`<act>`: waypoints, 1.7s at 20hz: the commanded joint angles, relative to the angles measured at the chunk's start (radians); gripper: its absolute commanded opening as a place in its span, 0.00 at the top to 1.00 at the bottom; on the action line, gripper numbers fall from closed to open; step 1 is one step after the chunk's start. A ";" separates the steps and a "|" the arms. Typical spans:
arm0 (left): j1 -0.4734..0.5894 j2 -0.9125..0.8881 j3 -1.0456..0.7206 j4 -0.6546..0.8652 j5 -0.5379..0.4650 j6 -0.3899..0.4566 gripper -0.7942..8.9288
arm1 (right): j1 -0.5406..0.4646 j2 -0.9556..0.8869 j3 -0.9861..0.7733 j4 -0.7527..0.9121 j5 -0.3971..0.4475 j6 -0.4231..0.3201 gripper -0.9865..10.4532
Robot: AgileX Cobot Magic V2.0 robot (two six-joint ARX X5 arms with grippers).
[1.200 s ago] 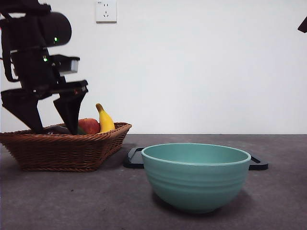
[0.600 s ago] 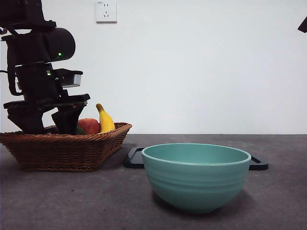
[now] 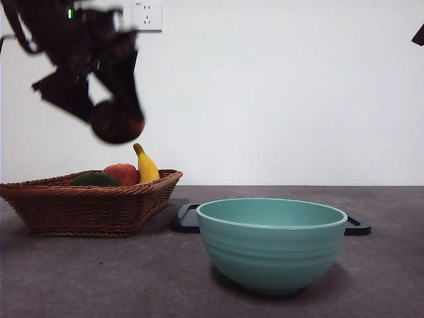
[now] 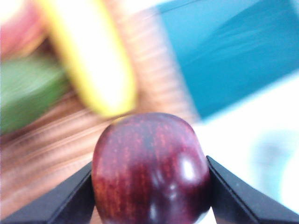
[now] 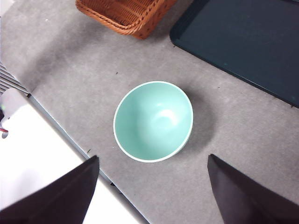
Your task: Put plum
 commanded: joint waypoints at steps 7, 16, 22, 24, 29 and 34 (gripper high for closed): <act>-0.285 -0.047 0.023 -0.016 0.077 0.009 0.67 | 0.006 0.007 0.018 0.009 0.001 0.000 0.59; -0.464 0.141 0.023 0.071 0.039 0.032 0.67 | 0.006 0.007 0.018 0.009 0.000 0.000 0.59; -0.522 0.276 0.023 0.108 -0.015 0.062 0.67 | 0.006 0.007 0.018 0.009 0.000 0.000 0.59; -0.531 0.306 0.023 0.116 -0.018 0.069 0.67 | 0.006 0.007 0.018 0.009 0.000 0.000 0.59; -0.550 0.355 0.023 0.138 -0.022 0.069 0.66 | 0.006 0.007 0.018 0.009 0.000 0.000 0.59; -0.567 0.362 0.023 0.139 -0.022 0.069 0.54 | 0.006 0.007 0.018 0.009 0.000 0.000 0.59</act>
